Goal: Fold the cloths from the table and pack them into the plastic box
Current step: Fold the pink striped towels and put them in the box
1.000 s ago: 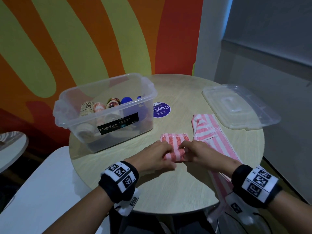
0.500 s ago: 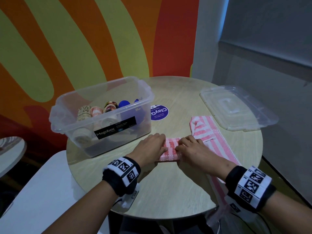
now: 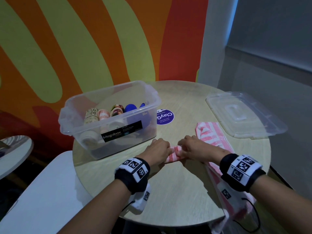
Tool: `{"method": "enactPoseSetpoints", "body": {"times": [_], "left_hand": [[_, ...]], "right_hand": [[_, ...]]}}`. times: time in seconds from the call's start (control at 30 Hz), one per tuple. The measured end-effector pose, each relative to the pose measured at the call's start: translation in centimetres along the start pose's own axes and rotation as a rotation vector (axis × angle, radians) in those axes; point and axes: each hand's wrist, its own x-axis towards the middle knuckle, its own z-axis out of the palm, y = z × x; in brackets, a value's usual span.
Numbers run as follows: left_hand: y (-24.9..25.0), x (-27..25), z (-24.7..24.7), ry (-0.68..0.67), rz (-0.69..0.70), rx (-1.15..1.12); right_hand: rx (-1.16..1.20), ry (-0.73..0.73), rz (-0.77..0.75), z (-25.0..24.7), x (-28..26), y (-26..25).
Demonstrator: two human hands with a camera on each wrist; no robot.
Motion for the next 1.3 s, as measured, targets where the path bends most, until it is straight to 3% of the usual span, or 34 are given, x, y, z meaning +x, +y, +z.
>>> {"method": "enactPoseSetpoints", "body": {"times": [0.2,0.33,0.43,0.5,0.67,0.73,0.83,0.93,1.07,1.2,1.3], "left_hand": [[0.5,0.2,0.7,0.038,-0.061,0.038],[0.2,-2.2,0.0,-0.106,0.035,-0.03],[0.0,-5.1,-1.6,-0.1,0.125,-0.092],[0.4,-6.9,-4.2,-0.017,0.181,-0.101],[0.4,-9.7,-15.1,0.401,0.399,-0.09],[-1.2,-10.0,-19.1,0.578,0.381,-0.075],[-4.0,-10.6,-23.3,0.722,0.197,-0.016],[-6.5,-10.6,-24.2,0.626,-0.016,-0.083],[-8.5,-10.4,-22.6,0.382,-0.111,-0.063],[-10.2,-9.7,-21.9,0.339,-0.202,0.074],[-10.9,-9.1,-22.3,0.291,-0.268,0.084]], "right_hand": [[-0.021,-0.018,0.029,-0.3,0.8,-1.3],[-0.021,-0.06,-0.024,-0.8,-0.5,-1.5],[0.056,-0.088,-0.072,-2.4,-2.1,-2.5],[0.144,-0.08,-0.128,-5.2,-3.0,-4.1],[0.15,-0.023,-0.286,-14.8,-3.0,-9.9],[0.072,0.138,-0.312,-17.6,-1.7,-12.2],[0.122,0.299,-0.261,-19.4,1.7,-15.0],[0.221,0.29,-0.153,-18.8,6.3,-16.8],[0.25,0.251,0.006,-17.1,11.4,-18.9],[0.251,0.199,0.092,-15.7,13.9,-19.8],[0.167,0.081,0.118,-14.4,14.3,-19.8]]}}
